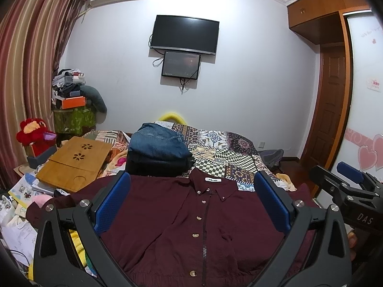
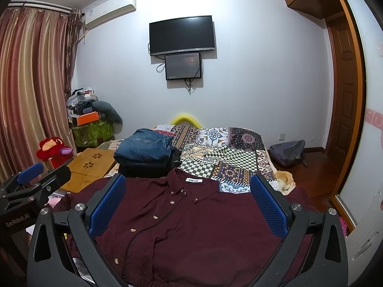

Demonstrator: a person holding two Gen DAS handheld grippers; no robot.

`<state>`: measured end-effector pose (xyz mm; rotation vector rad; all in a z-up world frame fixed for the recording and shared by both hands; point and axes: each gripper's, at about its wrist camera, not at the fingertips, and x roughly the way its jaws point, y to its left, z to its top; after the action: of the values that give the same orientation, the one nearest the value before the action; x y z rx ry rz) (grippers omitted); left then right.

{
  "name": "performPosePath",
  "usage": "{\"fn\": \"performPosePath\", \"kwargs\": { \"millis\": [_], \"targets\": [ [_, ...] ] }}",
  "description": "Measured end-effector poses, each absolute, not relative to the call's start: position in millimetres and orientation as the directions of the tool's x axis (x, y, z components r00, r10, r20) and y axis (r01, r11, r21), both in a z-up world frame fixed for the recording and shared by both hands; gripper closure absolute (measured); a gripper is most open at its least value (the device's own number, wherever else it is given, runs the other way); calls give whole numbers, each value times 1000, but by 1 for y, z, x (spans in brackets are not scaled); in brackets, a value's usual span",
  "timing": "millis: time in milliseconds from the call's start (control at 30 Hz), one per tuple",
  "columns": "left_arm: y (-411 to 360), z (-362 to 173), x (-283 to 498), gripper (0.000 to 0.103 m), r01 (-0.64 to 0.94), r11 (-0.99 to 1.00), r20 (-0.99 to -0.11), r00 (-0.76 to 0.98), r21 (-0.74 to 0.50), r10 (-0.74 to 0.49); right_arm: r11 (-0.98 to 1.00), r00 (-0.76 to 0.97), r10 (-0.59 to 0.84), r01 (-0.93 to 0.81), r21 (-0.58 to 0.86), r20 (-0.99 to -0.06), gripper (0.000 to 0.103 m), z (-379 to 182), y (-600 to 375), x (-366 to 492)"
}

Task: Fold large clothes
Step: 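Grasp the maroon shirt's sleeve with the left gripper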

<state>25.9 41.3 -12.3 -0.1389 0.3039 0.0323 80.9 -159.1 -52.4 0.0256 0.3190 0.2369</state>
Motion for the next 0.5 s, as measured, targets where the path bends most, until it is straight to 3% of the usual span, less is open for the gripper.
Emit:
{"fn": "performPosePath", "kwargs": {
  "millis": [267,500],
  "targets": [
    [71,-16,48,0,-126,983,-314,946,-136,77,973,910,229,-225,50,-346,0,-58,-152,103],
    [136,-28,72,0,-324,935,-366,895,-143,255,977,898,202,-214,14,-392,0,-66,-141,132]
  ]
}}
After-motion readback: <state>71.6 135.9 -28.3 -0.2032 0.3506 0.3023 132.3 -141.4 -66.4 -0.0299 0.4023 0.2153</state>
